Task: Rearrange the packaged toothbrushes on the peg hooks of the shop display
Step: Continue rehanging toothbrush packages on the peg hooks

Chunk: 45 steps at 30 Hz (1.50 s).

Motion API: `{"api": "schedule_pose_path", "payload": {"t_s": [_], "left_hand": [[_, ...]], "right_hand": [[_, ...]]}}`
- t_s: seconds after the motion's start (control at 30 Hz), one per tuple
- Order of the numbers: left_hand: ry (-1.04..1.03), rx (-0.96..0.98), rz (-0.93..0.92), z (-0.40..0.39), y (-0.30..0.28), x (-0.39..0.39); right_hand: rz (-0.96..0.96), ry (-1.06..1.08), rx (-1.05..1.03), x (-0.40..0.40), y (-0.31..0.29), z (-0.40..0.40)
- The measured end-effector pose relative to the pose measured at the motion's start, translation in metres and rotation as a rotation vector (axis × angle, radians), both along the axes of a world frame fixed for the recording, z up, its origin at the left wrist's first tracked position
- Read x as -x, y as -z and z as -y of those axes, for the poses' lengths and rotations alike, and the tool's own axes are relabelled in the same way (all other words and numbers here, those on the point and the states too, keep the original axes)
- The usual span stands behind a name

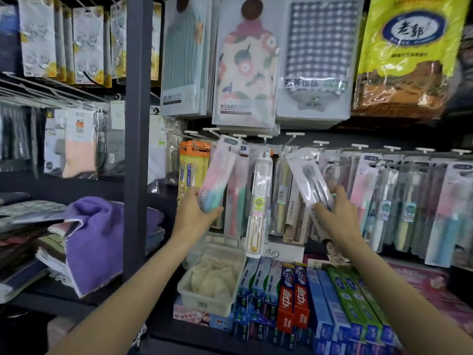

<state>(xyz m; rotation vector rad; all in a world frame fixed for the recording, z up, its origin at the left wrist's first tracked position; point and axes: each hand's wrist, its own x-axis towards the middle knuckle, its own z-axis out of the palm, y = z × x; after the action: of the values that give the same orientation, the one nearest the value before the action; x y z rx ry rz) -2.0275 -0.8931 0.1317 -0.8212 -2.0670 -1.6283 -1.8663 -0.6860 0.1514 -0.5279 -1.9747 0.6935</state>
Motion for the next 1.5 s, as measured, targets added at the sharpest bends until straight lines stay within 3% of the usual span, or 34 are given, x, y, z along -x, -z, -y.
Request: {"api": "schedule_pose_path", "payload": {"t_s": [0.37,0.5,0.6,0.73,0.93,1.1,1.23,1.33,1.4,1.5], "left_hand": [[0.171,0.204,-0.099,-0.039,-0.011,-0.051],[0.161,0.312,-0.172,-0.062,-0.011,-0.070],[0.184,0.286,-0.159,-0.083,-0.012,-0.079],[0.139,0.232,-0.070,-0.111,-0.013,-0.090],[0.271,0.248,-0.116,-0.132,-0.011,-0.097],[0.223,0.195,-0.179,-0.131,-0.020,-0.093],[0.172,0.086,-0.232,-0.111,-0.021,-0.083],[0.048,0.027,-0.208,-0.088,-0.010,-0.061],[-0.009,0.015,-0.163,-0.072,0.001,-0.044],[-0.085,0.027,-0.084,-0.047,0.018,-0.016]], "right_hand": [[-0.066,-0.080,0.292,0.006,0.000,-0.015],[-0.068,-0.115,0.204,-0.002,-0.001,-0.014],[-0.137,-0.289,0.161,-0.011,-0.016,-0.005],[-0.043,-0.413,0.162,-0.003,-0.037,0.001],[-0.023,-0.212,0.221,0.011,-0.043,-0.017],[-0.126,-0.053,0.307,0.006,-0.036,-0.032],[-0.085,-0.030,0.188,0.004,-0.037,-0.029],[-0.154,-0.010,-0.028,0.006,-0.036,-0.011],[-0.175,-0.113,-0.137,0.019,-0.038,0.011],[-0.010,-0.373,-0.158,0.058,-0.034,0.055]]}}
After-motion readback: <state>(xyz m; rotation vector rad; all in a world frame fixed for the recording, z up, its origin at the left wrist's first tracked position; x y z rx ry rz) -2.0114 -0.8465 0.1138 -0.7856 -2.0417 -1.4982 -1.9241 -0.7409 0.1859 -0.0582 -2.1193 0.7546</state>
